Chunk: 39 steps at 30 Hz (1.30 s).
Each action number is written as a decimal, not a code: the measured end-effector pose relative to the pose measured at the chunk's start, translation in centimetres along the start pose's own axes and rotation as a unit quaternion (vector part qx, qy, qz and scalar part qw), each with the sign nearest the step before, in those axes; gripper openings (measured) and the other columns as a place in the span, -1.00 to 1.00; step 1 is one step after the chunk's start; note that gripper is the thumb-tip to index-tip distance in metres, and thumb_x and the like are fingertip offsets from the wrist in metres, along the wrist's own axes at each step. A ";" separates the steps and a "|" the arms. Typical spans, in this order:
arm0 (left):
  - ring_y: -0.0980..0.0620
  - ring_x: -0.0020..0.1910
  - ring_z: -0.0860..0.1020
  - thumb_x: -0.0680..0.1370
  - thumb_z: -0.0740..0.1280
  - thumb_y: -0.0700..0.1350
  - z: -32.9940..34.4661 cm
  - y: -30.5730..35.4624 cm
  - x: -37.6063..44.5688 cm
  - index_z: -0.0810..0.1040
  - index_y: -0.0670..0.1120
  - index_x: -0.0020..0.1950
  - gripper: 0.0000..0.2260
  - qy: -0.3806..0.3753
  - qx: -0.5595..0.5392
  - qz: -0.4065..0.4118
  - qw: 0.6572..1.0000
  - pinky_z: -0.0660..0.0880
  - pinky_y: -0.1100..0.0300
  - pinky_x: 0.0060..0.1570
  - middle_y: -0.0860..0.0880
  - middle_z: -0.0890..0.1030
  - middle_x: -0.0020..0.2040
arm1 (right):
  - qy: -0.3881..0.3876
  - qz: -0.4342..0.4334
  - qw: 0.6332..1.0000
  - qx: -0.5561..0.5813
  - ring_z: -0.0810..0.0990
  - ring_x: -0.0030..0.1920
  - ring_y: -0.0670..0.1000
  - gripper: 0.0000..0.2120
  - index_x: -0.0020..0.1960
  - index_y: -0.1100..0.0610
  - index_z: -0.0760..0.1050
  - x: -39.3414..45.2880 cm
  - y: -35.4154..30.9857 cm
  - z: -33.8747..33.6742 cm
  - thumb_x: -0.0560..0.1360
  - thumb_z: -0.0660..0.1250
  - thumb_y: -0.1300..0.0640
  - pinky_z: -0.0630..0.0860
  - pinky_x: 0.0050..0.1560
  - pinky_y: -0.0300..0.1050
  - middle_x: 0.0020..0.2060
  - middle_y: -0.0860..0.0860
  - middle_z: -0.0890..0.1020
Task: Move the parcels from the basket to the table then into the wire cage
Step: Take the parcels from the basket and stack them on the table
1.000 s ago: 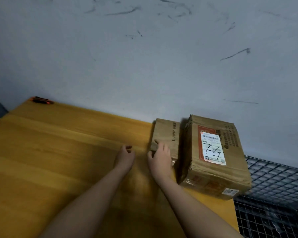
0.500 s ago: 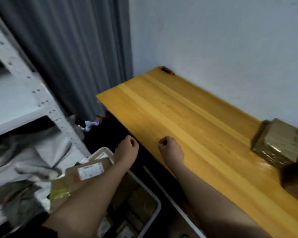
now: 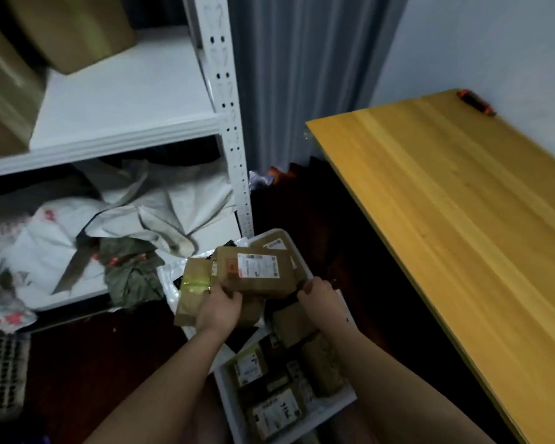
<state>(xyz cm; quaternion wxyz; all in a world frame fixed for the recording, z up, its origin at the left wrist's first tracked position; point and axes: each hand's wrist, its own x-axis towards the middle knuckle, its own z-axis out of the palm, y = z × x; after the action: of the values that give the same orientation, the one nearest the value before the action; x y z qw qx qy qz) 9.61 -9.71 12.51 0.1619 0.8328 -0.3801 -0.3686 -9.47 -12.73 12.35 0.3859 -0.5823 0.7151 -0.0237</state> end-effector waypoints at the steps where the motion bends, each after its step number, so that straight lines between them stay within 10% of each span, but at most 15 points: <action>1: -0.24 0.20 0.47 0.57 0.25 -0.01 0.5 -1.0 1.0 0.39 -0.18 0.30 -0.62 0.004 -0.007 -0.021 1.000 0.43 0.02 0.16 -0.23 0.46 0.25 | -0.008 -0.003 1.000 0.001 0.48 0.17 0.13 -0.69 0.27 0.15 0.38 1.3 0.4 1.1 0.59 0.20 0.04 0.45 0.08 -0.03 0.22 0.12 0.45; 12: -0.18 0.50 0.12 0.59 0.21 0.12 8.7 -6.3 12.9 0.02 -0.10 0.56 -0.34 0.086 -0.073 -0.034 0.993 0.15 -0.03 0.41 -0.16 0.07 0.54 | -0.022 0.056 0.985 0.164 0.41 0.35 0.20 -0.34 0.51 0.22 0.17 17.2 4.9 11.5 0.55 0.28 -0.08 0.41 0.32 0.16 0.41 0.17 0.36; 22: -0.21 0.38 0.36 0.64 0.13 0.01 11.2 -8.7 17.3 0.30 -0.17 0.47 -0.56 0.121 -0.171 -0.035 0.977 0.29 -0.01 0.37 -0.20 0.40 0.41 | -0.032 0.106 0.943 0.315 0.38 0.38 0.16 -0.51 0.49 0.22 0.22 21.1 5.6 15.4 0.61 0.23 0.10 0.34 0.29 -0.05 0.40 0.16 0.40; 39: -0.07 0.06 0.48 0.60 0.25 0.01 -3.6 4.8 -2.4 0.35 -0.07 0.27 -0.70 0.021 -0.325 0.003 0.946 0.39 0.10 0.05 -0.07 0.50 0.10 | 0.181 0.104 0.921 0.329 0.38 0.29 0.20 -0.54 0.43 0.04 0.26 -0.8 -1.2 -4.5 0.58 0.23 -0.05 0.41 0.26 0.16 0.32 0.13 0.39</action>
<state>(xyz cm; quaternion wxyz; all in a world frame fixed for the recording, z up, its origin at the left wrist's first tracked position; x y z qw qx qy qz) 8.72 -11.09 18.74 0.4324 0.7413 -0.2388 -0.4544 -11.07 -14.26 16.52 0.4200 -0.3309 0.7811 -0.3226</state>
